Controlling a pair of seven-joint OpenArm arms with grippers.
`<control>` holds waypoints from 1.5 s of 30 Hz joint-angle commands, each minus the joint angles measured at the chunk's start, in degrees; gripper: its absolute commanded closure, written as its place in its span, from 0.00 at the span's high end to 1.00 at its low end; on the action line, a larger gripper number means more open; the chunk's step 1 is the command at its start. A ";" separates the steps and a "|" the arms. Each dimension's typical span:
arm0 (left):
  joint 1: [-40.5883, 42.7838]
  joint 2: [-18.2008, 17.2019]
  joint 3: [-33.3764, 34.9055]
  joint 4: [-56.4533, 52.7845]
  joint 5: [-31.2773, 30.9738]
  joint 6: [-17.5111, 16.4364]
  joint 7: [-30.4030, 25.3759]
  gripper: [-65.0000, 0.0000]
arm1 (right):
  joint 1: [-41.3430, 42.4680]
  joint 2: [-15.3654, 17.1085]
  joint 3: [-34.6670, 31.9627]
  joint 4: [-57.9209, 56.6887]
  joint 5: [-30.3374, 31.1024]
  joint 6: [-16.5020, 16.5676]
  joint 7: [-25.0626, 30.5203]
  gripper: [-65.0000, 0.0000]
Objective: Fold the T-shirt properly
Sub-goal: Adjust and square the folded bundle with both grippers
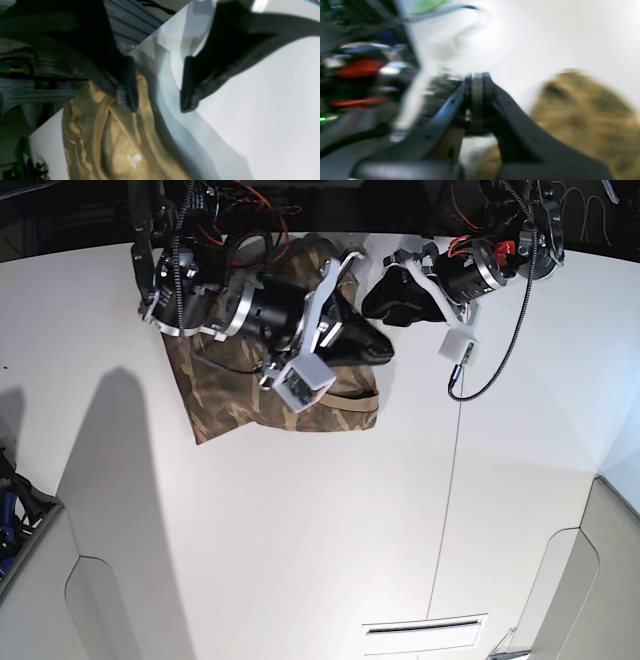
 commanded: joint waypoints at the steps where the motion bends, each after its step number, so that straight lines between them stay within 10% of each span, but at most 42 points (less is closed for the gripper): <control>1: -0.13 -0.04 -0.02 2.89 -1.68 -1.49 -0.85 0.34 | 1.57 -0.24 1.20 1.36 0.37 0.17 1.99 0.00; 17: 0.17 0.15 6.58 11.76 -5.79 -1.66 -0.87 0.27 | 15.47 5.03 19.52 -10.62 -1.86 -0.22 8.22 0.00; 29: 0.15 0.17 21.84 0.04 1.95 -1.64 -7.54 0.27 | 27.74 5.01 20.20 -37.75 -3.10 -0.17 12.76 0.00; 45: -2.56 -0.04 23.89 -10.14 12.44 -1.64 -9.62 0.27 | 25.92 6.10 20.22 -48.37 -3.39 -0.13 11.50 0.00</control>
